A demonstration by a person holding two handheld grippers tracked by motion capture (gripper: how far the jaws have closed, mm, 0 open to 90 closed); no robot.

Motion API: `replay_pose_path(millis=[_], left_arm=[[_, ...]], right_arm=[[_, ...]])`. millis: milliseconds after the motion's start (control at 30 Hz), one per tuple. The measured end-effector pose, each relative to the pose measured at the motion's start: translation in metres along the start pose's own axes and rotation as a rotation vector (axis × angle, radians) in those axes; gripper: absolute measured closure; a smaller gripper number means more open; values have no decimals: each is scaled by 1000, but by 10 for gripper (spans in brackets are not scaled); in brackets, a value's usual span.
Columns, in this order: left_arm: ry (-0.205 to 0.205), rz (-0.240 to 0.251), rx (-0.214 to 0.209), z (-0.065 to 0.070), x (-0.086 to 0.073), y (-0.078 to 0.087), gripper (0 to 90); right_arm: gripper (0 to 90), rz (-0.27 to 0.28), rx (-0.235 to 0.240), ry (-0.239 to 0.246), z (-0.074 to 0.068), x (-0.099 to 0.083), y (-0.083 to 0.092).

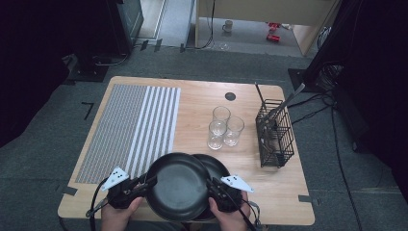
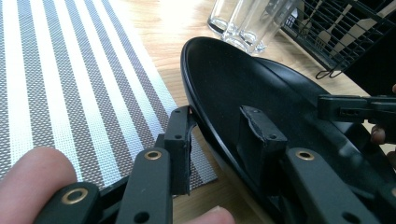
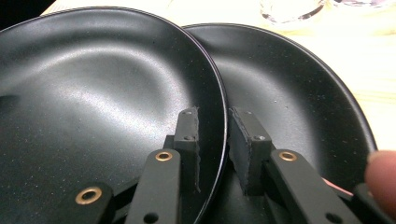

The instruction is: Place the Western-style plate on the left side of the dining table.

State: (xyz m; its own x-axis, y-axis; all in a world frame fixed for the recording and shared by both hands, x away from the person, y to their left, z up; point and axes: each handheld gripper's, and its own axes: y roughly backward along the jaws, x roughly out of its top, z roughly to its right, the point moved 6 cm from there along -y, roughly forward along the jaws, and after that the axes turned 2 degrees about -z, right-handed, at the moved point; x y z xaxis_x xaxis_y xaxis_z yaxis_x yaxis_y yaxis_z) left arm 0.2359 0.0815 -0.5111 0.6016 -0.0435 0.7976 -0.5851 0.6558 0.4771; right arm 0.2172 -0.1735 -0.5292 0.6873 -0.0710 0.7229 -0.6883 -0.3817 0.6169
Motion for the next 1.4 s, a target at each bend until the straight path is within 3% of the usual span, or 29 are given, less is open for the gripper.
replay_pose_path(millis=[300,367,500,1000,1400], left_arm=[[-9,-1,3,-3,-1,2,658],[-27,-3,25,-4,-2,1,664],[-4,1,8,-7,-4,1,676],[11,-12,11,-14,-8,-1,673],[28,-24,4,-17,-10,-2,671]], right_arm=[[732,0,9,0,-4,1,-1],[729,6,14,1,-4,1,-1],[717,6,24,9,-4,1,0],[693,10,89,-37,-7,1,2],[693,8,113,-58,-11,-2,8]])
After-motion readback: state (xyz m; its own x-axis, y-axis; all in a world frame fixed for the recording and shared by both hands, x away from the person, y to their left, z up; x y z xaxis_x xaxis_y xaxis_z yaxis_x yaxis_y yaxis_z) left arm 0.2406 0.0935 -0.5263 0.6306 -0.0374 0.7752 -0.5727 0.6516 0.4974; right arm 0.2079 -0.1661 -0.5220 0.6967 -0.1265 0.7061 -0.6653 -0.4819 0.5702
